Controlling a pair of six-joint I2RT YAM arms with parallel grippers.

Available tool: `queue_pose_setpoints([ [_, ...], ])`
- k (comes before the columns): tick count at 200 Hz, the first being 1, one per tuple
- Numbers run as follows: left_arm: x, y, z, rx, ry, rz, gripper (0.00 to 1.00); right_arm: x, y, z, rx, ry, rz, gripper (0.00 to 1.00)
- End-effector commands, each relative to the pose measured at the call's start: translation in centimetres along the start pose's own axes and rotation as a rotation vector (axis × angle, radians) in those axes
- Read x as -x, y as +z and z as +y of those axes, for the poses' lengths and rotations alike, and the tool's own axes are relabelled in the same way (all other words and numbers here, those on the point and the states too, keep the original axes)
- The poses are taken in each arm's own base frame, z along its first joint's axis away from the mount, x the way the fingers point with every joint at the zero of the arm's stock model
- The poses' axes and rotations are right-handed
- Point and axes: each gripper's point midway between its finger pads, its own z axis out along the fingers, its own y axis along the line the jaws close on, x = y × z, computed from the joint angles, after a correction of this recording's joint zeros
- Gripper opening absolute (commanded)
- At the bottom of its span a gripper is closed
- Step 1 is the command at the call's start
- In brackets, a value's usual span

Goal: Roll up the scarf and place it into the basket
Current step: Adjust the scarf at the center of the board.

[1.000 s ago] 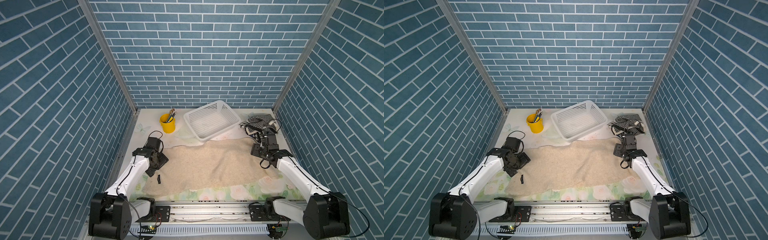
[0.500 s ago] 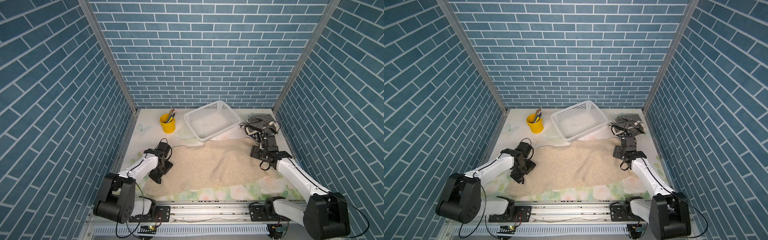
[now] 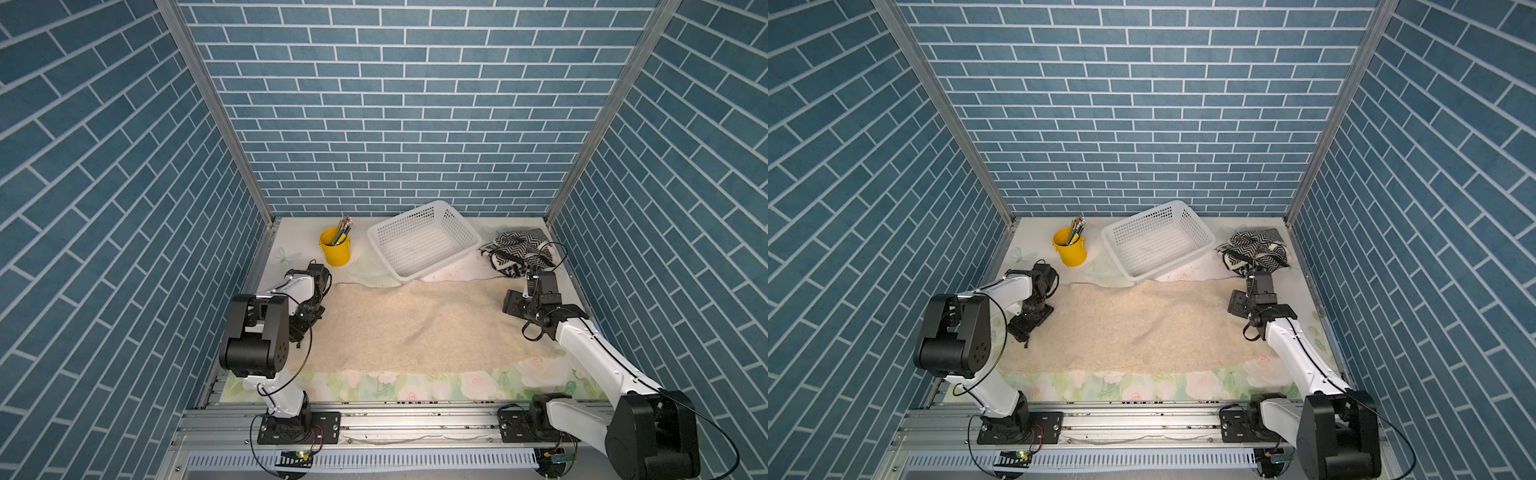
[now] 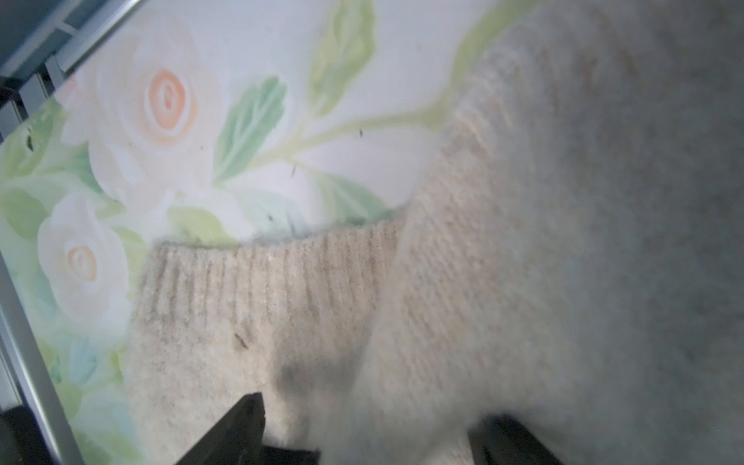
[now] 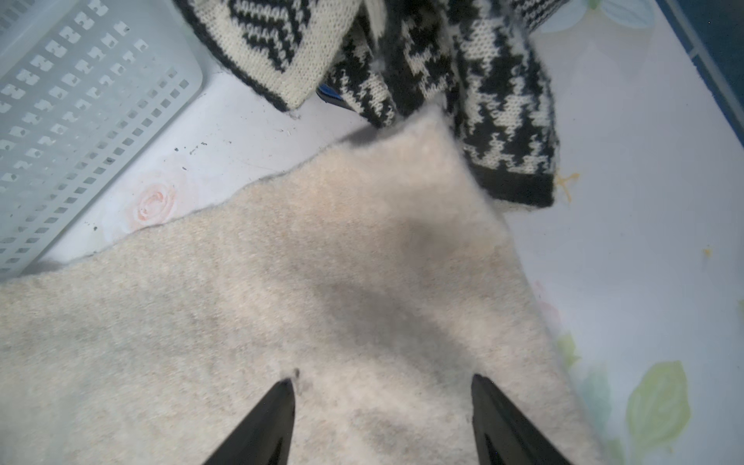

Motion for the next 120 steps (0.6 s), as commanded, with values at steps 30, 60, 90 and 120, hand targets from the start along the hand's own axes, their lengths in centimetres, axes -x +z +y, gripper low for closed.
queue_pose_setpoints([
  [30,3.9,1.5,-0.7,0.005,0.039,-0.001,0.84,-1.2,1.8,-1.5,0.001,0.048,0.034,0.73],
  [60,3.9,-1.6,-4.1,-0.195,0.135,0.035,0.85,-1.4,2.3,-1.2,0.028,0.055,0.05,0.73],
  [90,3.8,-5.9,-5.6,-0.326,0.237,-0.009,0.85,-2.3,2.1,-0.6,0.038,0.021,0.083,0.72],
  [120,3.7,-9.6,-6.2,-0.426,0.311,-0.047,0.85,-3.4,3.1,-1.4,-0.005,0.038,0.118,0.71],
])
